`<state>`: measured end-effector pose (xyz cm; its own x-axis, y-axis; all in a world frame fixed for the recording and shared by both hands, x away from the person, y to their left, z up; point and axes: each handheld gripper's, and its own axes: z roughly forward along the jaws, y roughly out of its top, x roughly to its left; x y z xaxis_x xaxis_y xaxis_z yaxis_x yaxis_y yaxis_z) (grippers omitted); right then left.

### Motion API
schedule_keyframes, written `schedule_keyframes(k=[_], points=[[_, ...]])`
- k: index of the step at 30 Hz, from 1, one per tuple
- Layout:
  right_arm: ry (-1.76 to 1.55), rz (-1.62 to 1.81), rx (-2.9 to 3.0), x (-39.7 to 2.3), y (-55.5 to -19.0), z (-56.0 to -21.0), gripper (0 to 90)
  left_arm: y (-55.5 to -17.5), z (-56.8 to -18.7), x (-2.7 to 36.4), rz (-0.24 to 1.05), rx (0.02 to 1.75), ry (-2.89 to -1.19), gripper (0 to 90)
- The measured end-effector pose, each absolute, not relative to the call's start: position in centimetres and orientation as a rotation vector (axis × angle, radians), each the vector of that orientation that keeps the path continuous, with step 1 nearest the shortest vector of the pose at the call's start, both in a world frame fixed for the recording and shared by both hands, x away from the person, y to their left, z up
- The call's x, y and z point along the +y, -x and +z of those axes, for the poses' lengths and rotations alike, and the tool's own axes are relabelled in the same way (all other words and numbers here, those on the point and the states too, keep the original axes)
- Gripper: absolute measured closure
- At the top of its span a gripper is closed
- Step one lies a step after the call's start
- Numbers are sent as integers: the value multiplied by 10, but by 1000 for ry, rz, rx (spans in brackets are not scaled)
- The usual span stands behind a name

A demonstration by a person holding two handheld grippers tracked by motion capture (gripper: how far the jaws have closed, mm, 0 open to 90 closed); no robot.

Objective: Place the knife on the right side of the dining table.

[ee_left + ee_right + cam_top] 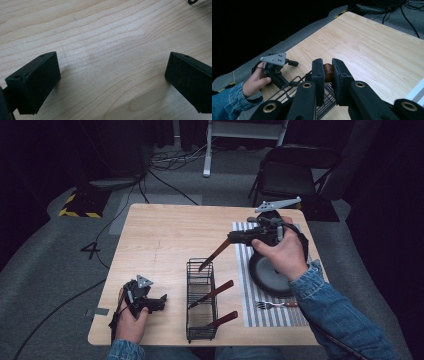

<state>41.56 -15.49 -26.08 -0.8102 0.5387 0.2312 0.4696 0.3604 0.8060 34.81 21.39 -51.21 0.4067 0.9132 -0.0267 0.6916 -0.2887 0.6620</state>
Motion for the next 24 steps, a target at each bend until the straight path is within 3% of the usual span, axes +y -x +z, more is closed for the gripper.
schedule_keyframes(k=[14,24], points=[[-1006,1522,2404,-202,-411,-218,813,-349,-512,214,483,1357,-2075,0],[-1068,1505,2312,-226,-420,-207,814,-349,-512,214,480,1354,-2075,0]])
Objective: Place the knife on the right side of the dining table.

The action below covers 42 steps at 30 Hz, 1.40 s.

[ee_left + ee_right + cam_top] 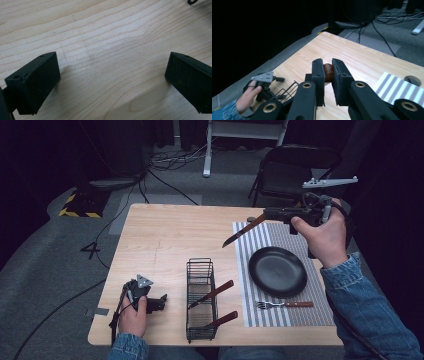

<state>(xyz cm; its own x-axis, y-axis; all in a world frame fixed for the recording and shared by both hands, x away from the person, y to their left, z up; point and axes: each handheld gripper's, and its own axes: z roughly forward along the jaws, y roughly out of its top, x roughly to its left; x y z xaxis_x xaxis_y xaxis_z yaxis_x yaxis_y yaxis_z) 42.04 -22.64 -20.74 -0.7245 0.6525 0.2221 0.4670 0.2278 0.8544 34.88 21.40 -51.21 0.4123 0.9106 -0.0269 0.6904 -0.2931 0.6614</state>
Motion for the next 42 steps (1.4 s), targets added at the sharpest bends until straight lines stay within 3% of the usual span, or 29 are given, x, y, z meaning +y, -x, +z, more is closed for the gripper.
schedule_keyframes(k=[16,30,42], points=[[-1155,1447,2210,-249,-456,-216,814,-349,-512,214,481,1353,-2074,0],[-1281,1338,2152,-267,-524,-265,813,-349,-512,214,480,1356,-2070,0],[-1478,1215,2125,-278,-553,-302,813,-349,-512,214,480,1357,-2068,0]])
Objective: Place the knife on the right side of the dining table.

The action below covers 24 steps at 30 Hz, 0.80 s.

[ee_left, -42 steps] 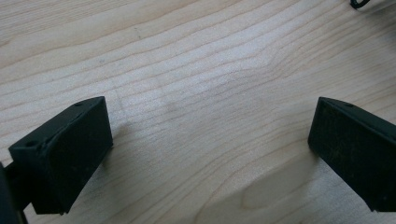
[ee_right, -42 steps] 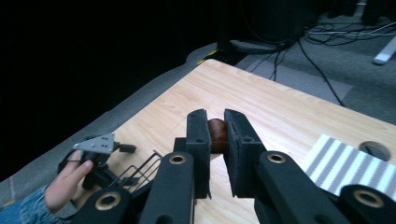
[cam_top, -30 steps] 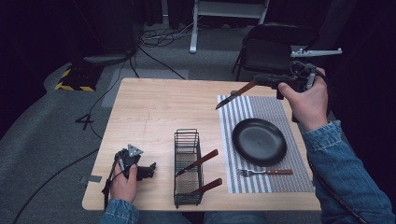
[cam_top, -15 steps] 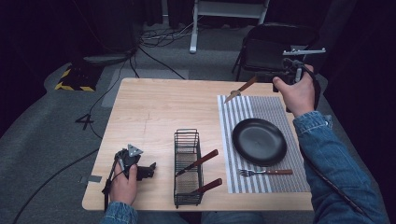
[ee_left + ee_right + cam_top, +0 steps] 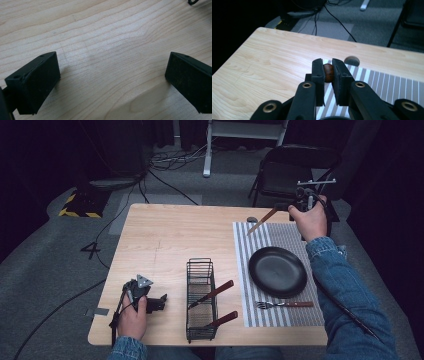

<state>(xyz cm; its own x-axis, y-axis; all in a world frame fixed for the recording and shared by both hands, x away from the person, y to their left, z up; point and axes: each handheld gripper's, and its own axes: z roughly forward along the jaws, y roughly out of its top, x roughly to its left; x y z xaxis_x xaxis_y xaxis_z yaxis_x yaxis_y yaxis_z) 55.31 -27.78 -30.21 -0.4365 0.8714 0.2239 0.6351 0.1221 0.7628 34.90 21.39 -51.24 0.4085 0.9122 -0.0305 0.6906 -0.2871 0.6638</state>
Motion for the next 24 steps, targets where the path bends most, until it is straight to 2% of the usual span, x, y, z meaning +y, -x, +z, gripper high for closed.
schedule_keyframes(k=[17,24], points=[[-1647,1140,2084,-283,-566,-330,810,-349,-512,214,481,1357,-2069,0],[-1661,1036,2030,-290,-570,-336,770,-349,-512,214,481,1357,-2068,0]])
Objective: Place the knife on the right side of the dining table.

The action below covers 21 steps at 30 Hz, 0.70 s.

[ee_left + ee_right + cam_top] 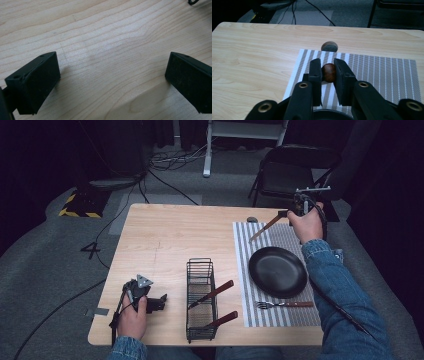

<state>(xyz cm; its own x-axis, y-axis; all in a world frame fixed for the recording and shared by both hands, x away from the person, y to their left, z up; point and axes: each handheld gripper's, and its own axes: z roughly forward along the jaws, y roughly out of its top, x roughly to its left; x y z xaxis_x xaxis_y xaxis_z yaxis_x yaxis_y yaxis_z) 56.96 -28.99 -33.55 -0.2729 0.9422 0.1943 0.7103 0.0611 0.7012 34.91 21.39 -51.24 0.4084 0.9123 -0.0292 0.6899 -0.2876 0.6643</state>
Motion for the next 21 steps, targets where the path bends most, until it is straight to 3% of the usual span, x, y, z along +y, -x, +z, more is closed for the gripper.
schedule_keyframes(k=[21], points=[[-1797,917,1928,-325,-575,-369,661,-349,-512,214,482,1356,-2071,0]])
